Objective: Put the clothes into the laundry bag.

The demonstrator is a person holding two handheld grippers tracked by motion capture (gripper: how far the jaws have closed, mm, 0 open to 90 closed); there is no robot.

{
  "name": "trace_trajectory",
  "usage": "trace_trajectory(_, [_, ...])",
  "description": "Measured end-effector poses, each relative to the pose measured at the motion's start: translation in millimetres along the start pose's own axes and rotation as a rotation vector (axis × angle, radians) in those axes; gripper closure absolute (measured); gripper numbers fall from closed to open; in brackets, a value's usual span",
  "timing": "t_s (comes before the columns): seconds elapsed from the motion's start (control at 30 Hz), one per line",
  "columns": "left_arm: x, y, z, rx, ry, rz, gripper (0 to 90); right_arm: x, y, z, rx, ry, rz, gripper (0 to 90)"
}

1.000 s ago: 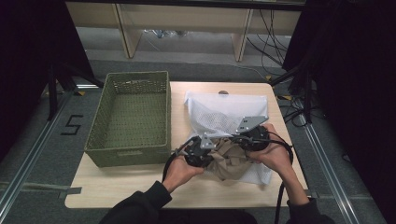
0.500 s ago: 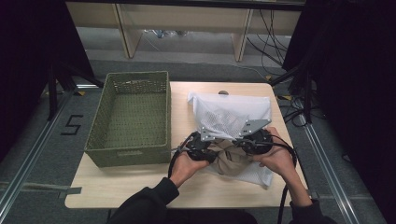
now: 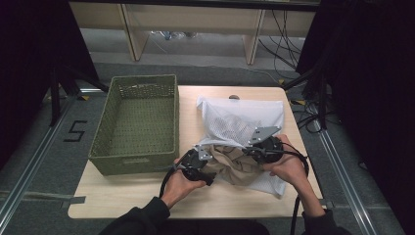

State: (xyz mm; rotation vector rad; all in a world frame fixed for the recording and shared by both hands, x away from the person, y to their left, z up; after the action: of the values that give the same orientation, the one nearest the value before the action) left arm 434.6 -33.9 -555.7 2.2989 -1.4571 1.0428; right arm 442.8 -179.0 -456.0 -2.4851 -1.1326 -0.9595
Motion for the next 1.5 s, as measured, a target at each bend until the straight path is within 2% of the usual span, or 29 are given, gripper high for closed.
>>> trace_trajectory(0.03, [3.7, 3.1, 0.5, -0.004, 0.01, -0.012, 57.8, -0.8, -0.9, 0.4, 0.01, -0.008, -0.003, 90.0])
trace_trajectory(0.07, [8.6, 6.1, 0.4, -0.01, 0.021, -0.002, 67.2, -0.9, -0.7, 0.5, 0.008, -0.007, -0.002, 90.0])
trace_trajectory(0.13, [20.8, 12.8, 0.0, -0.006, 0.047, 0.01, 73.2, -0.6, -0.9, 1.0, 0.005, -0.006, -0.007, 90.0])
trace_trajectory(0.27, [50.5, 16.0, -0.6, 0.0, 0.108, -0.007, 74.8, 2.1, -5.4, -3.0, 0.012, 0.001, -0.02, 90.0])
trace_trajectory(0.33, [61.6, 9.1, 2.2, 0.018, 0.137, -0.057, 75.0, 3.2, -5.9, -6.2, 0.008, 0.008, -0.017, 90.0])
trace_trajectory(0.37, [64.1, 6.0, 4.9, 0.027, 0.144, -0.067, 75.0, 3.4, -5.9, -8.5, 0.007, 0.015, -0.02, 90.0])
trace_trajectory(0.4, [61.9, -1.8, 9.9, 0.044, 0.117, -0.028, 74.9, 3.2, -7.8, -9.6, 0.02, 0.016, -0.015, 90.0])
trace_trajectory(0.43, [59.9, -5.9, 14.6, 0.057, 0.108, -0.028, 74.5, 2.4, -8.9, -10.1, 0.021, 0.017, -0.011, 90.0])
trace_trajectory(0.53, [49.0, -9.0, 35.3, 0.038, 0.122, -0.156, 71.5, -5.6, -9.9, -4.7, 0.024, -0.012, -0.02, 90.0])
trace_trajectory(0.63, [40.4, -4.6, 33.2, 0.032, 0.101, -0.119, 60.1, -22.3, -13.6, 12.0, 0.041, -0.074, -0.007, 90.0])
trace_trajectory(0.7, [33.2, -3.8, 21.6, 0.023, 0.083, -0.098, 51.0, -31.7, -14.8, 21.2, 0.051, -0.104, -0.008, 90.0])
trace_trajectory(0.77, [29.1, -3.5, 10.5, 0.02, 0.083, -0.074, 46.5, -37.7, -13.1, 25.7, 0.049, -0.123, -0.002, 90.0])
trace_trajectory(0.83, [23.2, -3.2, 1.4, 0.015, 0.076, -0.069, 42.9, -40.7, -10.8, 27.6, 0.043, -0.125, 0.0, 90.0])
trace_trajectory(0.87, [17.7, -3.5, -4.2, 0.019, 0.059, -0.053, 41.5, -42.1, -10.5, 28.2, 0.049, -0.124, -0.002, 90.0])
trace_trajectory(0.9, [13.8, -3.3, -8.3, 0.026, 0.051, -0.038, 40.3, -44.7, -10.5, 27.7, 0.04, -0.139, 0.021, 90.0])
trace_trajectory(0.93, [9.8, -5.3, -10.8, 0.049, 0.032, -0.011, 39.6, -45.7, -10.1, 28.7, 0.046, -0.142, 0.017, 90.0])
trace_trajectory(0.97, [4.2, -8.7, -12.7, 0.076, 0.003, 0.04, 39.6, -46.7, -10.4, 29.3, 0.05, -0.147, 0.025, 90.0])
trace_trajectory(1.0, [1.9, -7.8, -12.0, 0.07, 0.001, 0.021, 42.2, -47.8, -9.4, 30.7, 0.042, -0.145, 0.015, 90.0])
trace_trajectory(1.07, [2.2, -6.1, -6.9, 0.018, 0.033, -0.012, 43.1, -49.1, -10.7, 32.0, 0.059, -0.156, 0.015, 90.0])
trace_trajectory(1.1, [3.7, -3.8, -4.7, -0.002, 0.038, -0.005, 46.0, -49.7, -10.9, 31.9, 0.054, -0.158, 0.03, 90.0])
trace_trajectory(1.13, [7.0, 0.5, -0.4, -0.033, 0.055, 0.0, 47.5, -49.4, -10.6, 31.9, 0.056, -0.156, 0.025, 90.0])
trace_trajectory(1.17, [8.3, 2.1, 1.9, -0.041, 0.053, 0.022, 51.6, -48.0, -9.5, 31.7, 0.048, -0.142, 0.002, 90.0])
trace_trajectory(1.2, [12.5, 5.1, 6.4, -0.054, 0.071, 0.046, 62.3, -47.5, -9.2, 30.6, 0.041, -0.14, 0.01, 90.0])
trace_trajectory(1.23, [16.1, 6.6, 12.1, -0.05, 0.072, 0.065, 66.1, -47.3, -10.9, 28.4, 0.048, -0.147, 0.03, 90.0])
trace_trajectory(1.27, [19.1, 8.4, 15.8, -0.046, 0.07, 0.072, 72.9, -44.3, -9.6, 28.2, 0.047, -0.124, -0.004, 90.0])
trace_trajectory(1.33, [26.1, 14.3, 21.6, -0.051, 0.081, 0.093, 77.4, -41.7, -12.8, 22.7, 0.055, -0.119, 0.009, 90.0])
trace_trajectory(1.4, [33.0, 19.7, 26.8, -0.045, 0.08, 0.086, 77.8, -39.2, -16.0, 18.6, 0.067, -0.111, -0.003, 90.0])
trace_trajectory(1.47, [34.0, 18.3, 28.9, -0.03, 0.067, 0.086, 76.6, -41.3, -20.3, 16.3, 0.072, -0.123, 0.016, 90.0])
trace_trajectory(1.5, [34.1, 18.1, 29.3, -0.044, 0.079, 0.043, 74.8, -42.7, -20.2, 17.7, 0.072, -0.123, 0.007, 90.0])
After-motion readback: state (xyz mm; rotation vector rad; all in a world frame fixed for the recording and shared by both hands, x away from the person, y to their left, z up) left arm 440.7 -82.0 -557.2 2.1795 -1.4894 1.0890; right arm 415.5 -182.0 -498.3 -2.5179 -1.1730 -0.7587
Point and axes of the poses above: each handheld gripper's, and its own axes: z roughly forward along the jaws, x roughly out of its top, y roughly to its right, the point moved 9 cm from there along z, roughly forward along the jaws, and after that the axes turned 15 degrees about z, right-handed, at the moved point
